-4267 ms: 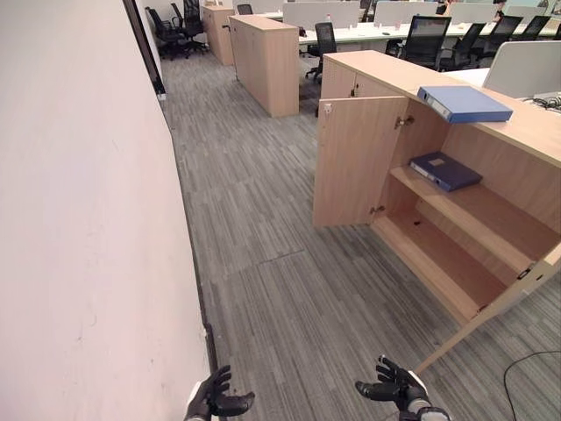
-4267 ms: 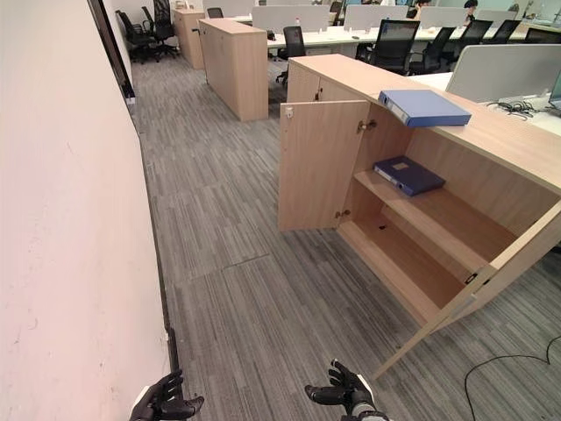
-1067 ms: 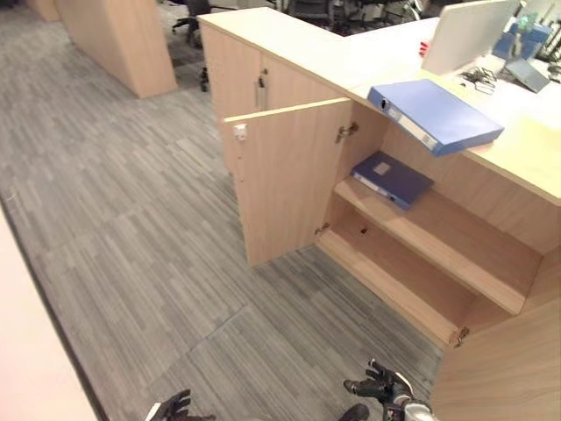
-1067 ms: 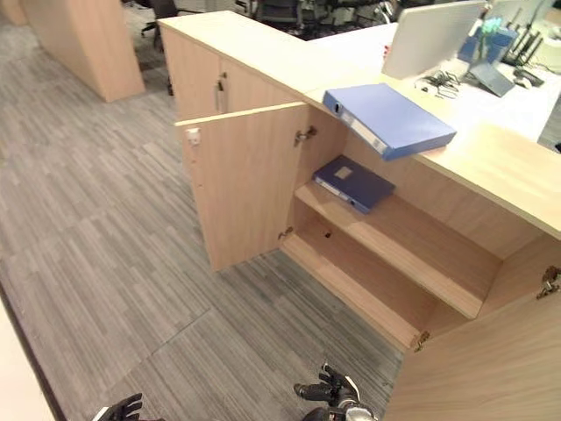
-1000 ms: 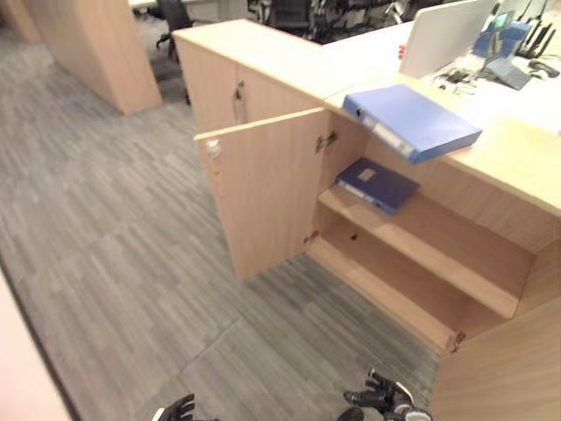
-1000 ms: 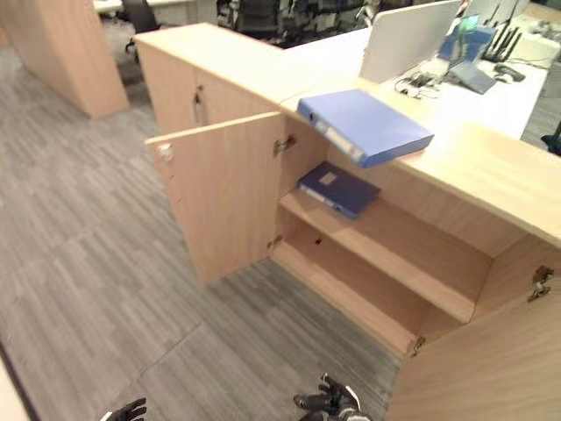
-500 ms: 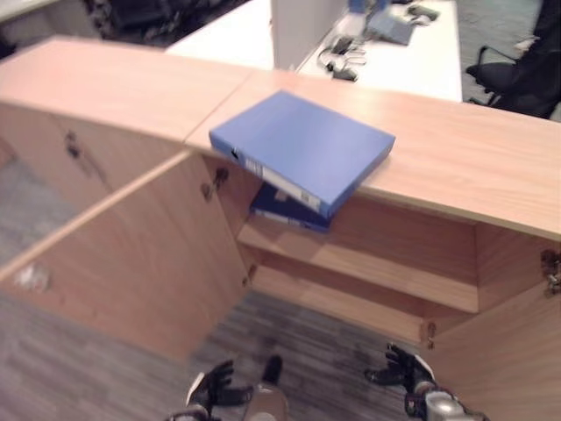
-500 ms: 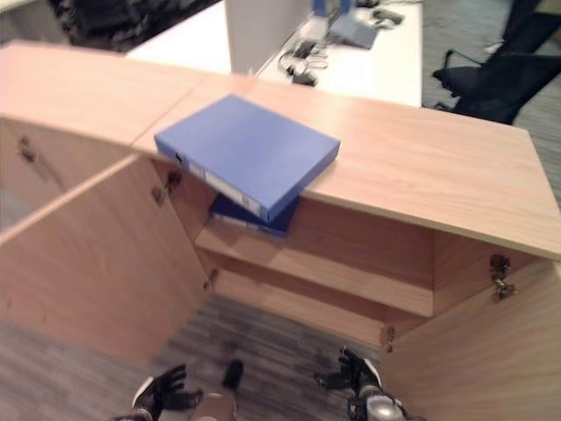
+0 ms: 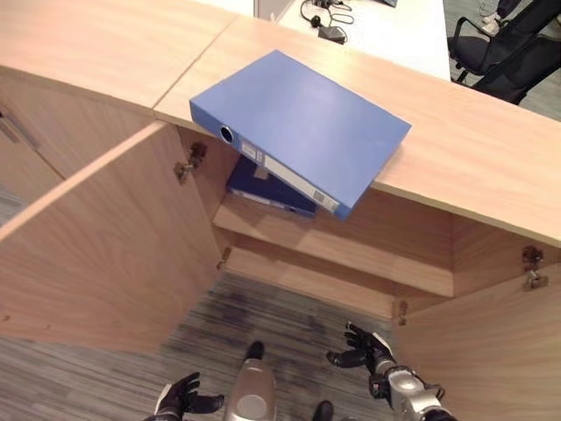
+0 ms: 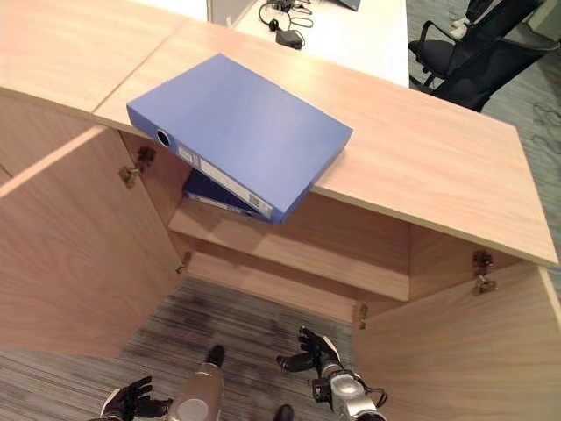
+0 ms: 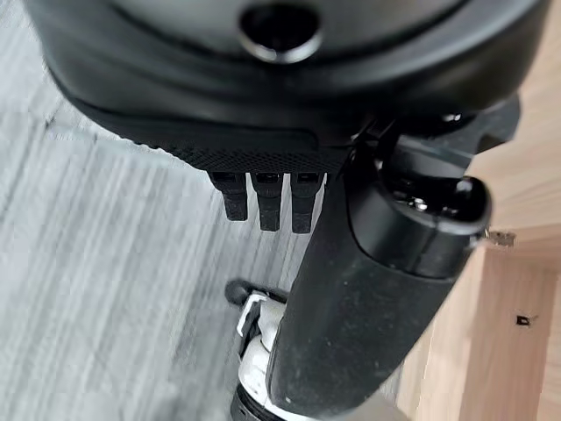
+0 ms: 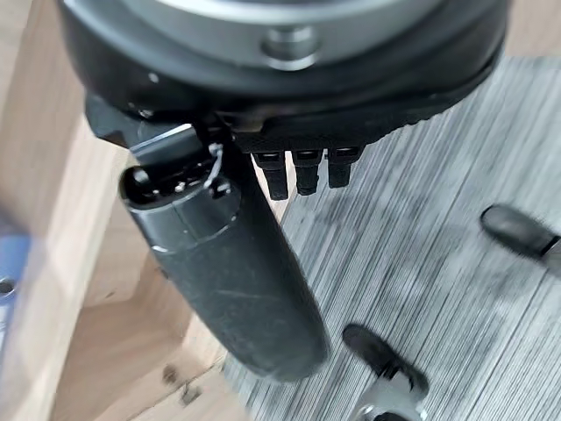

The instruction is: Put the empty folder in the office cabinet

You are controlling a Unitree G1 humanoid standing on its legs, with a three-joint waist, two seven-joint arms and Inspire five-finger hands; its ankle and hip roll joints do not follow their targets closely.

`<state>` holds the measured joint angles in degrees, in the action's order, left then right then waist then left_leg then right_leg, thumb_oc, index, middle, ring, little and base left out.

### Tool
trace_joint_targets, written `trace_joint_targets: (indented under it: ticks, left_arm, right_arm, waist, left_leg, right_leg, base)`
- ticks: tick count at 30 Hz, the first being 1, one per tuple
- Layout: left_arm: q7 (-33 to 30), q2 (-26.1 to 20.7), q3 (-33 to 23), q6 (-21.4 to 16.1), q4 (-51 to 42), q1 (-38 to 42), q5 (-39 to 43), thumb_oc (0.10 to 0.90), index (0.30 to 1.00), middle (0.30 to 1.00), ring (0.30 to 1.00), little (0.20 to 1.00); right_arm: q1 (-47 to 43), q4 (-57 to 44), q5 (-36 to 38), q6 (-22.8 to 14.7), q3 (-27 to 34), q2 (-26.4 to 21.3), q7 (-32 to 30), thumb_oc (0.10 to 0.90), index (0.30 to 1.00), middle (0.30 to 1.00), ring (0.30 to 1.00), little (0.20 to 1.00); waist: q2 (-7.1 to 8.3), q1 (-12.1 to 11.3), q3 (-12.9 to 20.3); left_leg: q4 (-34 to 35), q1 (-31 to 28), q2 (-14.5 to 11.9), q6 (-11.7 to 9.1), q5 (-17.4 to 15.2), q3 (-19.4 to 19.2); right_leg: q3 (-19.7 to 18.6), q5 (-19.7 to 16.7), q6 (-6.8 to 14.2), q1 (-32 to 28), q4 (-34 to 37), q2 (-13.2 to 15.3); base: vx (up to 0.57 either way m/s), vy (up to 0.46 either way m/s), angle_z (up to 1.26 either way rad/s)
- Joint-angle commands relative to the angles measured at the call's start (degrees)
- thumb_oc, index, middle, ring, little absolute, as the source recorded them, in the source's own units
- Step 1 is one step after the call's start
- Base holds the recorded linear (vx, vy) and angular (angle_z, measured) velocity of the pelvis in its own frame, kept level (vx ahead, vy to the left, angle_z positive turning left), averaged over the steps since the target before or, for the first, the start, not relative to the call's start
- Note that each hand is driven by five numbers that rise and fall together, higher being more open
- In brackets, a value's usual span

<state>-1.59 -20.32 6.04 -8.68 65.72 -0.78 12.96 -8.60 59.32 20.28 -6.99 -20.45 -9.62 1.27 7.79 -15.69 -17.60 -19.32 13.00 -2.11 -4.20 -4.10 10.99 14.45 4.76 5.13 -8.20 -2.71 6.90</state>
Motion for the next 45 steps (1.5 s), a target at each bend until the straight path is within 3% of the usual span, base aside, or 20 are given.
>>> trace_joint_targets:
  ticks: [1, 3, 4, 7, 8, 9, 10, 12, 13, 17, 22, 25, 27, 28, 34, 38, 42, 43, 44, 45]
  left_arm:
    - [0.25, -3.09, 1.69, -2.46, -1.80, -1.46, -1.26, 0.800, 0.900, 0.900, 0.900, 0.900]
    - [0.00, -3.51, 1.57, -2.35, -2.29, -1.80, -1.57, 0.800, 0.900, 0.900, 0.900, 0.900]
    - [0.00, -3.51, 1.56, -2.35, -2.30, -1.80, -1.57, 0.800, 0.900, 0.900, 0.900, 0.900]
    - [-0.39, -3.72, 1.26, -2.30, -2.78, -1.62, -1.44, 0.800, 0.900, 0.900, 0.900, 0.900]
    - [-0.63, -3.66, 1.11, -2.57, -2.88, -1.21, -1.13, 0.800, 0.900, 0.900, 0.900, 0.900]
    - [-0.63, -3.66, 1.12, -2.57, -2.88, -1.22, -1.13, 0.800, 0.900, 0.900, 0.900, 0.900]
    - [-0.79, -3.66, 1.47, -2.85, -2.71, -0.23, 0.05, 0.800, 0.900, 0.900, 0.900, 0.900]
    - [-0.99, -2.77, 1.67, -3.38, -2.59, -0.39, -0.35, 0.800, 0.900, 0.900, 0.900, 0.900]
    - [-1.20, -1.40, 1.06, -3.43, -1.16, -0.31, 0.37, 0.800, 0.900, 0.900, 0.900, 0.900]
    - [-1.48, 0.02, 1.40, -3.90, -0.78, -0.02, 1.33, 0.800, 0.900, 0.900, 0.900, 0.900]
    - [-1.32, 3.11, 2.64, -4.01, -0.07, 0.28, 2.08, 0.800, 0.900, 0.900, 0.900, 0.900]
    - [-1.23, 3.54, 2.75, -3.92, 0.81, 0.47, 2.32, 0.800, 0.900, 0.900, 0.900, 0.900]
    - [-1.12, 3.55, 2.75, -3.81, 1.33, 0.83, 2.41, 0.800, 0.900, 0.900, 0.900, 0.900]
    - [-1.00, 3.62, 2.63, -3.67, 1.53, 0.63, 2.04, 0.800, 0.900, 0.900, 0.900, 0.900]
    - [-0.87, 3.92, 2.58, -3.45, 0.83, -0.26, 0.93, 0.800, 0.900, 0.900, 0.900, 0.900]
    - [-0.72, 3.72, 3.01, -3.32, -1.56, -0.58, 0.32, 0.800, 0.900, 0.900, 0.900, 0.900]
    - [-0.85, 2.43, 3.41, -3.03, -2.46, -0.13, -1.11, 0.800, 0.900, 0.900, 0.900, 0.900]
    - [-0.78, 1.95, 3.63, -3.00, -2.97, 0.00, -1.48, 0.800, 0.900, 0.900, 0.900, 0.900]
    - [-0.74, 1.05, 3.70, -2.93, -4.12, 0.01, -1.98, 0.800, 0.900, 0.900, 0.900, 0.900]
    - [-0.74, 1.04, 3.69, -2.92, -4.12, 0.02, -1.98, 0.800, 0.900, 0.900, 0.900, 0.900]
  right_arm:
    - [-0.21, -4.00, 0.43, -2.42, 0.10, -1.14, 0.25, 0.800, 0.900, 0.900, 0.900, 0.900]
    - [-1.54, -4.57, 0.66, -2.01, 0.26, 0.01, 0.39, 0.800, 0.900, 0.900, 0.900, 0.900]
    - [-1.55, -4.57, 0.65, -2.01, 0.26, 0.01, 0.39, 0.800, 0.900, 0.900, 0.900, 0.900]
    - [-2.03, -5.22, 1.01, -1.98, 0.90, 1.37, 0.26, 0.800, 0.900, 0.900, 0.900, 0.900]
    - [-1.79, -5.78, 1.38, -2.06, 0.79, 1.37, 0.39, 0.800, 0.900, 0.900, 0.900, 0.900]
    - [-1.79, -5.79, 1.38, -2.06, 0.79, 1.37, 0.39, 0.800, 0.900, 0.900, 0.900, 0.900]
    - [-1.76, -5.77, 1.72, -2.34, 0.46, 0.36, 0.31, 0.800, 0.900, 0.900, 0.900, 0.900]
    - [-0.93, -5.70, 1.18, -2.29, -0.04, -0.12, 0.42, 0.800, 0.900, 0.900, 0.900, 0.900]
    - [0.23, -6.48, 0.94, -2.52, -0.81, -1.45, 0.48, 0.800, 0.900, 0.900, 0.900, 0.900]
    - [0.95, -7.51, 0.54, -2.82, -1.11, -3.21, 0.55, 0.800, 0.900, 0.900, 0.900, 0.900]
    - [0.94, -5.81, -0.35, -3.20, -0.91, -6.23, 0.51, 0.800, 0.900, 0.900, 0.900, 0.900]
    - [0.79, -5.17, -0.38, -3.25, -0.97, -6.88, 0.42, 0.800, 0.900, 0.900, 0.900, 0.900]
    - [0.36, -4.97, -0.50, -3.05, -1.00, -7.35, 0.42, 0.800, 0.900, 0.900, 0.900, 0.900]
    - [0.02, -5.62, -0.71, -2.92, -1.50, -7.69, 0.54, 0.800, 0.900, 0.900, 0.900, 0.900]
    - [-0.23, -5.59, -1.15, -2.60, -2.24, -7.28, 0.87, 0.800, 0.900, 0.900, 0.900, 0.900]
    - [0.24, -5.41, -1.67, -2.32, -1.61, -7.11, 0.81, 0.800, 0.900, 0.900, 0.900, 0.900]
    - [0.44, -5.69, -2.81, -2.00, -1.50, -6.05, 1.02, 0.800, 0.900, 0.900, 0.900, 0.900]
    - [0.20, -5.75, -3.10, -1.86, -1.36, -5.70, 1.08, 0.800, 0.900, 0.900, 0.900, 0.900]
    - [-0.16, -5.80, -3.49, -1.60, -1.05, -4.86, 1.28, 0.800, 0.900, 0.900, 0.900, 0.900]
    - [-0.17, -5.80, -3.49, -1.60, -1.04, -4.85, 1.28, 0.800, 0.900, 0.900, 0.900, 0.900]
  waist:
    - [-4.09, -0.38, 5.14]
    - [-4.71, -0.21, 5.50]
    - [-4.65, -0.31, 5.43]
    - [-6.01, 0.75, 4.64]
    - [-5.81, 0.62, 4.63]
    - [-5.86, 0.67, 4.55]
    - [-5.57, 0.67, 4.63]
    - [-4.81, 0.34, 5.84]
    - [-5.55, 1.16, 7.14]
    - [-6.56, 1.96, 7.09]
    - [-9.25, 2.65, 6.07]
    - [-9.89, 2.73, 5.28]
    - [-9.74, 3.06, 4.45]
    - [-8.88, 3.15, 4.01]
    - [-7.65, 3.93, 5.11]
    - [-7.80, 4.73, 5.75]
    - [-6.91, 4.55, 5.82]
    - [-6.81, 4.59, 5.94]
    - [-7.41, 4.50, 5.36]
    - [-7.32, 4.58, 5.58]
  left_leg:
    - [17.96, -1.81, 0.84, 2.12, 10.65, 2.45]
    - [17.88, -4.95, 1.12, 4.28, 8.30, -0.06]
    - [17.86, -5.01, 1.21, 4.34, 8.27, -0.19]
    - [19.58, -9.71, 2.03, 6.04, 6.37, -1.23]
    - [20.30, -10.16, 1.58, 5.29, 5.68, -1.72]
    - [20.32, -10.27, 1.53, 5.24, 5.66, -1.67]
    - [19.62, -8.79, 0.94, 4.10, 5.69, -2.34]
    - [19.83, -7.76, 1.29, 3.49, 5.89, -1.92]
    - [22.02, -7.40, -0.26, 2.17, 7.09, -1.81]
    - [23.58, -7.02, -2.44, -0.08, 8.69, -0.59]
    - [24.30, -6.95, -6.74, -3.64, 11.30, 1.63]
    - [22.99, -6.64, -6.99, -4.17, 11.92, 2.86]
    - [19.58, -5.34, -5.71, -4.05, 11.02, 3.22]
    - [15.13, -5.23, -4.09, -3.03, 7.50, 2.06]
    - [7.17, -7.99, 0.37, -0.15, -1.95, -3.70]
    - [9.51, -9.27, 0.78, 0.80, -2.07, -8.51]
    - [10.73, -9.93, 2.23, 1.79, -2.56, -7.46]
    - [11.38, -10.05, 2.37, 2.34, -2.44, -7.46]
    - [12.90, -11.62, 1.93, 3.56, -2.75, -7.45]
    - [12.97, -11.33, 2.01, 3.59, -2.59, -7.37]
  right_leg:
    - [3.92, 6.03, 2.12, 1.42, -9.51, -4.73]
    - [6.35, 2.61, 6.03, 4.90, -18.99, -1.37]
    - [6.22, 2.72, 6.10, 4.98, -19.25, -1.22]
    - [7.96, -2.78, 8.24, 8.47, -25.47, 2.20]
    - [9.82, -0.95, 6.73, 6.92, -19.30, 4.18]
    - [9.91, -0.97, 6.68, 6.72, -19.14, 4.09]
    - [9.69, -0.82, 4.84, 5.65, -8.76, 5.42]
    - [6.98, -0.36, 4.21, 3.44, -1.89, 3.39]
    - [5.70, -1.11, 3.71, 3.10, 1.81, 2.00]
    - [5.44, -0.84, 2.72, 2.07, 5.04, 0.41]
    - [7.00, 1.55, 0.49, 0.10, 7.71, -3.00]
    - [7.37, 2.07, 0.00, -0.48, 7.71, -3.39]
    - [7.84, 1.83, -0.35, -0.28, 7.71, -2.88]
    - [8.16, 1.38, -0.65, 0.11, 7.71, -1.98]
    - [8.16, 0.66, -1.02, 1.98, 7.71, -0.84]
    - [9.60, 0.36, -0.78, 1.91, 7.57, -1.06]
    - [10.11, 0.45, -0.15, 3.50, 2.23, -0.24]
    - [10.35, 0.55, 0.51, 5.34, -0.99, 0.35]
    - [10.02, -0.34, 3.90, 9.85, -9.83, 1.92]
    - [10.09, -0.40, 3.91, 10.13, -9.84, 2.01]
  base:
    - [0.20, 0.371, -0.12]
    - [0.18, 0.375, -0.34]
    - [0.10, 0.199, -0.54]
    - [0.10, 0.139, -0.57]
    - [0.07, 0.013, -0.20]
    - [0.03, -0.160, 0.11]
    - [0.01, -0.156, 0.11]
    - [0.05, -0.262, -0.12]
    - [0.05, -0.247, -0.17]
    - [0.00, -0.238, 0.08]
    - [-0.03, -0.263, 0.14]
    - [-0.01, -0.221, 0.03]
    - [-0.05, -0.074, 0.03]
    - [-0.04, -0.059, 0.07]
    - [0.00, 0.015, -0.02]
    - [0.05, 0.067, 0.12]
    - [0.04, 0.100, 0.06]
    - [-0.01, 0.193, 0.01]
    - [-0.01, 0.152, 0.03]
    - [-0.04, 0.211, 0.02]
